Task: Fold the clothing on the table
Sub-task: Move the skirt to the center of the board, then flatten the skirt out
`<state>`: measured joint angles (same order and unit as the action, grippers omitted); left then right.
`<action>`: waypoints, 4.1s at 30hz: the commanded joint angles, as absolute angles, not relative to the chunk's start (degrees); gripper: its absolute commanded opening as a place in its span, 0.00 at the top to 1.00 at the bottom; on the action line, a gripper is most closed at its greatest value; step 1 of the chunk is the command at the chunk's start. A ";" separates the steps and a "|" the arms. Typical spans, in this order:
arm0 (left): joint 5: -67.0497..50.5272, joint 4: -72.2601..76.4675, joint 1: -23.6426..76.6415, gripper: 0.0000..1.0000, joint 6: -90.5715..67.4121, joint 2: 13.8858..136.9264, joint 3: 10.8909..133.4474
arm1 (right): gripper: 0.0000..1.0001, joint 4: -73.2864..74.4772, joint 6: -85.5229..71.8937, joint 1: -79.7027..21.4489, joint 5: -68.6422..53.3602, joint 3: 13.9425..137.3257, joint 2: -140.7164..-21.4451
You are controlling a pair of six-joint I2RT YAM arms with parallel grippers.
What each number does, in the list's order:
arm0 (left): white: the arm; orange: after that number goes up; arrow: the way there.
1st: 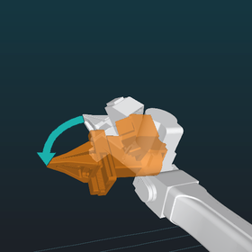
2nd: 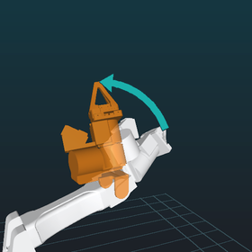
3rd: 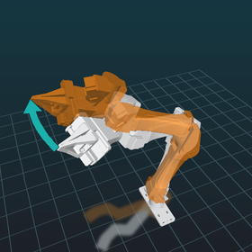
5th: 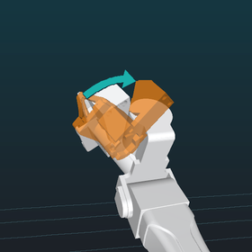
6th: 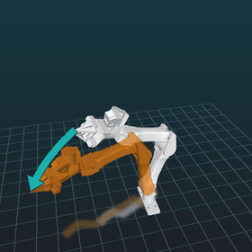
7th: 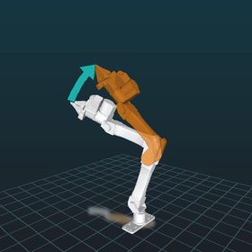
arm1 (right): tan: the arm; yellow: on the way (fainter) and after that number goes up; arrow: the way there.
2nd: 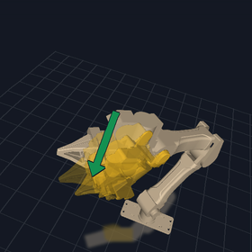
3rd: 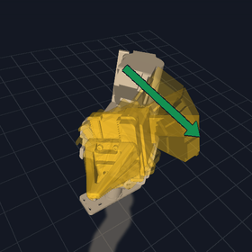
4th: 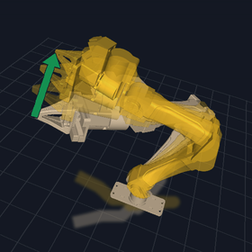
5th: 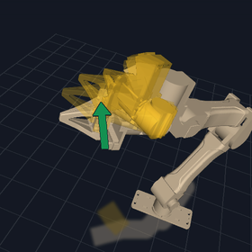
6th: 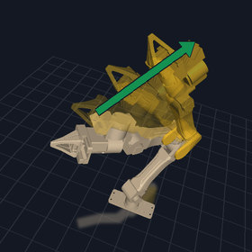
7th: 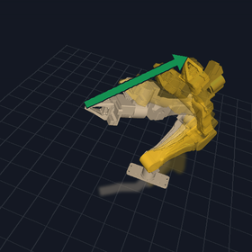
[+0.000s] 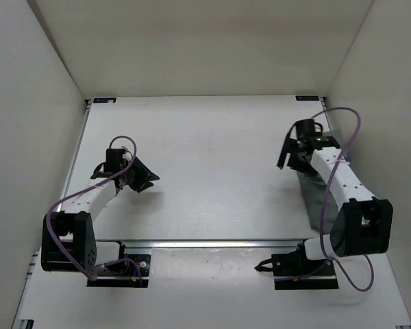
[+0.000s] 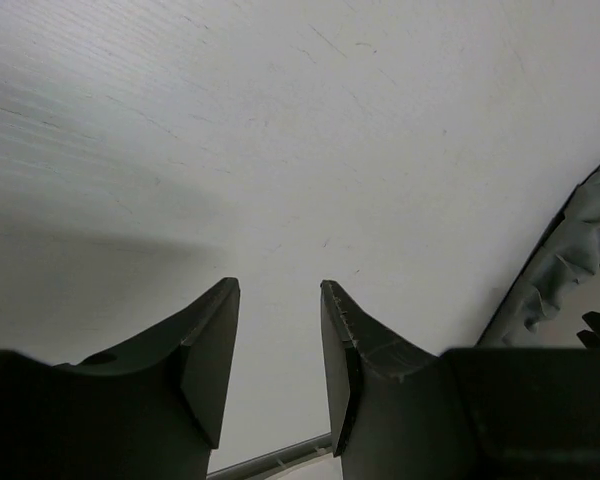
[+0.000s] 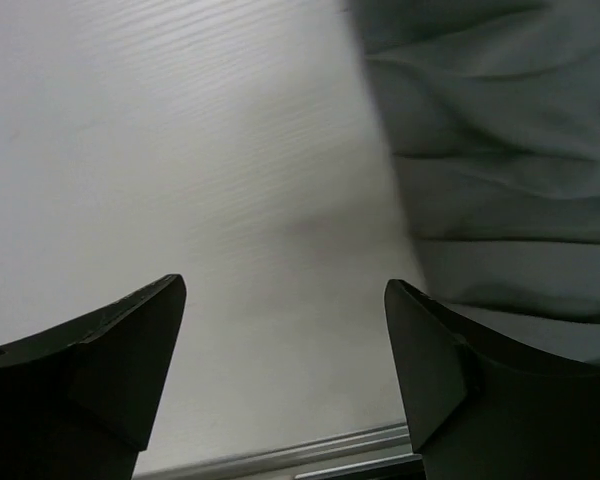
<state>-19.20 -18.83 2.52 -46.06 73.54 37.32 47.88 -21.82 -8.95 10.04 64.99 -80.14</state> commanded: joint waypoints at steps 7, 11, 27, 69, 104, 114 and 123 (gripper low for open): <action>-20.56 -17.31 3.43 0.51 -46.06 73.39 37.01 | 0.22 38.33 -17.31 12.40 10.71 56.79 -84.35; -20.48 -17.75 3.34 0.51 -46.23 73.30 37.88 | 0.29 39.45 -17.49 11.78 9.24 59.49 -93.76; -22.68 -21.97 0.09 0.50 -43.86 70.67 44.11 | 1.00 47.19 -21.79 -23.30 -7.72 96.93 -86.67; -23.46 -14.41 22.68 1.00 -53.52 110.56 70.92 | 1.00 39.54 -20.39 -2.55 -20.47 79.44 -107.22; -35.34 -16.50 4.30 0.40 -45.98 84.02 51.06 | 0.43 33.13 -24.07 -20.38 -24.18 59.58 -78.29; -16.80 -26.36 7.22 0.37 -37.88 83.84 53.34 | 0.50 30.50 -34.52 -36.82 -15.13 63.62 -85.77; -6.68 -33.03 1.94 0.32 -31.47 94.99 70.91 | 0.47 20.22 -57.81 -50.71 -9.22 63.01 -92.44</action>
